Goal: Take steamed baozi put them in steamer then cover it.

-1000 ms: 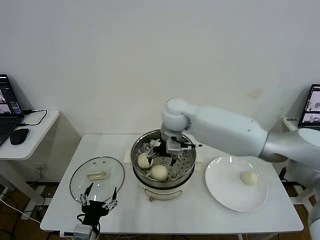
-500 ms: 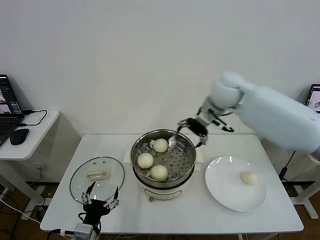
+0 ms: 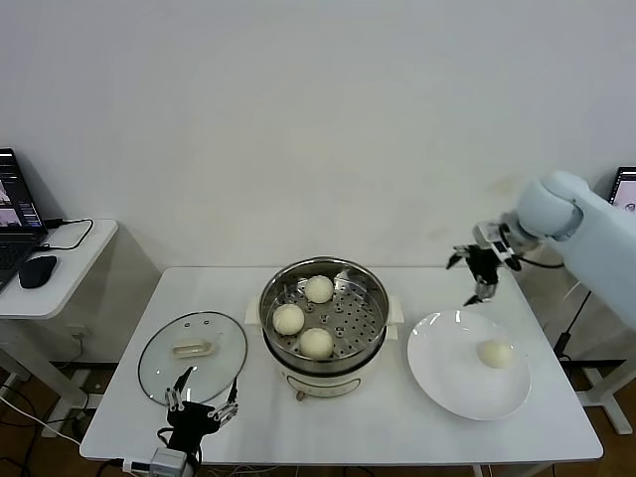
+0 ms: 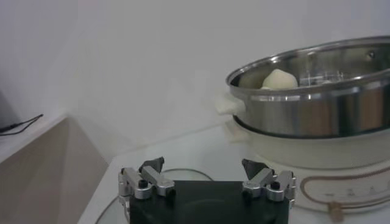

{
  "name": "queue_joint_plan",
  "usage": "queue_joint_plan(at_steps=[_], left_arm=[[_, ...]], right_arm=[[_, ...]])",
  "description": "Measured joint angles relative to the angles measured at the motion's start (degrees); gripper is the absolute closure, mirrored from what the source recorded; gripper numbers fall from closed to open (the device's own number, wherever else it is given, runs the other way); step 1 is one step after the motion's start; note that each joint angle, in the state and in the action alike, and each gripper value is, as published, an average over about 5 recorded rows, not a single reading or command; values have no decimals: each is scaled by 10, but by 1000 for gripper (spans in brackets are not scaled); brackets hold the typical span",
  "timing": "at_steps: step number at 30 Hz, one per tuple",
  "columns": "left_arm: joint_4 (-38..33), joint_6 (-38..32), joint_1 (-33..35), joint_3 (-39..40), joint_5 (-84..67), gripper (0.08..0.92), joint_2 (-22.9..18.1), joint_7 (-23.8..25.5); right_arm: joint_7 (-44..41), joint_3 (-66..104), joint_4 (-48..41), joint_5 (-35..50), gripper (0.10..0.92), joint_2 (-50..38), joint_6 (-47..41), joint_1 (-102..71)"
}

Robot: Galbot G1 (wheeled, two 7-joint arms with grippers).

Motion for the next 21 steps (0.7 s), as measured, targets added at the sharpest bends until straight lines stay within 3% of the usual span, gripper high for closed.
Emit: queue_joint_plan(at_steps=[21], left_arm=[[11,0,7,-4,3,177,1,0]], right_arm=[[25,146,-89,-132,203,20,57,-199]])
